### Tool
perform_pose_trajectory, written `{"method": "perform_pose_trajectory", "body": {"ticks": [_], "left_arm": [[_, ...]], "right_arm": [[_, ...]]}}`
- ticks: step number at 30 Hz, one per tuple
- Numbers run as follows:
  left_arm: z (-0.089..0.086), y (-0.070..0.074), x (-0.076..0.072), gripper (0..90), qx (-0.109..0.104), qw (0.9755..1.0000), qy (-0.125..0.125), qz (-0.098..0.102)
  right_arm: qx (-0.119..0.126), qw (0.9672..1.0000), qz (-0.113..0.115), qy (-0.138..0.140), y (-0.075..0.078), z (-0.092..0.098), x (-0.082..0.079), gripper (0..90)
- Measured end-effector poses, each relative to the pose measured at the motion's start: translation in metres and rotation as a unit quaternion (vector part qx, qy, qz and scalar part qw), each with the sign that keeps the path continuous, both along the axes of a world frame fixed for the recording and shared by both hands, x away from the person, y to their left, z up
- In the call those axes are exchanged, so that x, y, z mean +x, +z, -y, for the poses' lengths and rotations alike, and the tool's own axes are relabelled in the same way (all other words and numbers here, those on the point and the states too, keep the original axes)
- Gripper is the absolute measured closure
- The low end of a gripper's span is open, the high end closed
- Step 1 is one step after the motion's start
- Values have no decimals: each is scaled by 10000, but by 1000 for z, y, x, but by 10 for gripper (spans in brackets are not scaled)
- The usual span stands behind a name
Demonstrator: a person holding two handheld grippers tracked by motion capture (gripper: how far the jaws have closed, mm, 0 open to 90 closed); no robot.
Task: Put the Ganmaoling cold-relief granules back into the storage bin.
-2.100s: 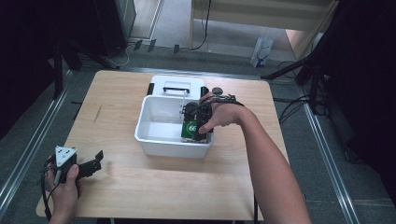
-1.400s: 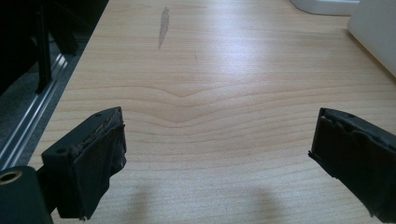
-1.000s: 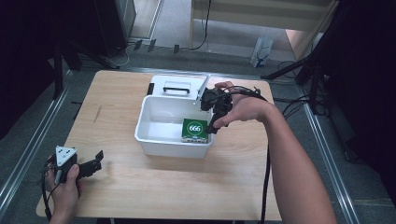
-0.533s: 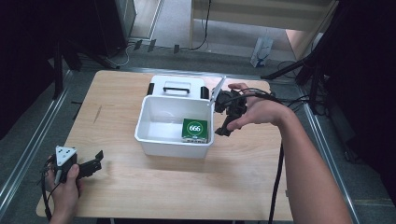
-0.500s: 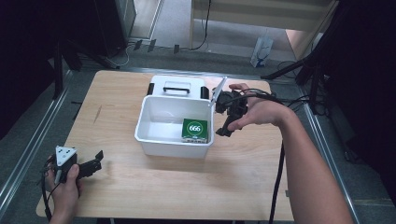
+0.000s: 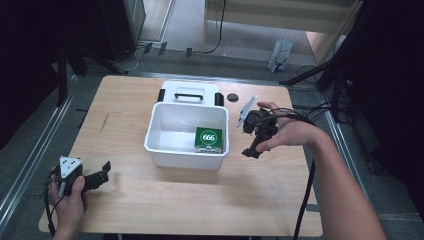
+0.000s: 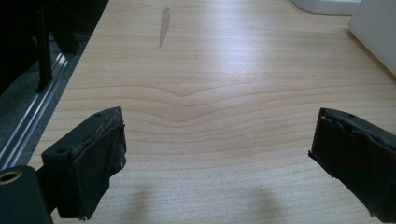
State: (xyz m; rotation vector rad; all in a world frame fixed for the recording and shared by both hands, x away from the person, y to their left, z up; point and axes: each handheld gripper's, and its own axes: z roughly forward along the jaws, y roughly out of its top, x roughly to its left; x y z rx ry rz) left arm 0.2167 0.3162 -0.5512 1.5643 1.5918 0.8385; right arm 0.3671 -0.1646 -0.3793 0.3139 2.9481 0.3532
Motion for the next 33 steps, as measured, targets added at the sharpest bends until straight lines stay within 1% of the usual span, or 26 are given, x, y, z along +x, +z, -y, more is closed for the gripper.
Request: {"method": "perform_pose_trajectory", "body": {"ticks": [5, 10, 15, 16, 17, 18, 19, 20, 21, 24, 27, 29, 30, 31, 32, 33], "left_arm": [[0, 0, 0, 38, 2, 10000, 1, 1], [0, 0, 0, 38, 9, 10000, 11, 11], [0, 0, 0, 38, 22, 10000, 21, 17], [0, 0, 0, 38, 22, 10000, 21, 17], [0, 0, 0, 38, 27, 10000, 22, 22], [0, 0, 0, 38, 27, 10000, 22, 22], [0, 0, 0, 38, 24, 10000, 28, 23], [0, 0, 0, 39, 24, 10000, 28, 23], [1, 0, 0, 38, 27, 10000, 32, 29], [1, 0, 0, 38, 30, 10000, 39, 43], [1, 0, 0, 38, 36, 10000, 46, 48], [1, 0, 0, 38, 36, 10000, 53, 47], [1, 0, 0, 38, 35, 10000, 56, 48], [1, 0, 0, 38, 35, 10000, 56, 48], [1, 0, 0, 38, 39, 10000, 55, 48], [1, 0, 0, 38, 37, 10000, 57, 46]], "right_arm": [[83, 9999, -50, -89, -10, 11, -6, 30], [195, 9996, -42, -182, -19, 23, -13, 30], [336, 9988, 50, -365, -31, 38, -19, 30], [336, 9988, 50, -365, -31, 38, -19, 30], [429, 9980, 117, -454, -36, 42, -23, 30], [429, 9980, 117, -454, -36, 42, -23, 30], [557, 9967, 201, -556, -41, 47, -26, 30], [557, 9967, 201, -556, -41, 47, -26, 30], [687, 9951, 235, -666, -46, 52, -31, 30], [809, 9930, 318, -801, -53, 59, -37, 30], [898, 9892, 464, -1058, -60, 67, -42, 30], [950, 9850, 641, -1290, -63, 74, -45, 30], [1011, 9824, 666, -1420, -65, 77, -47, 30], [1011, 9824, 666, -1420, -65, 77, -47, 30], [1219, 9771, 712, -1594, -67, 83, -51, 30], [1309, 9748, 749, -1644, -69, 87, -54, 30]]}}
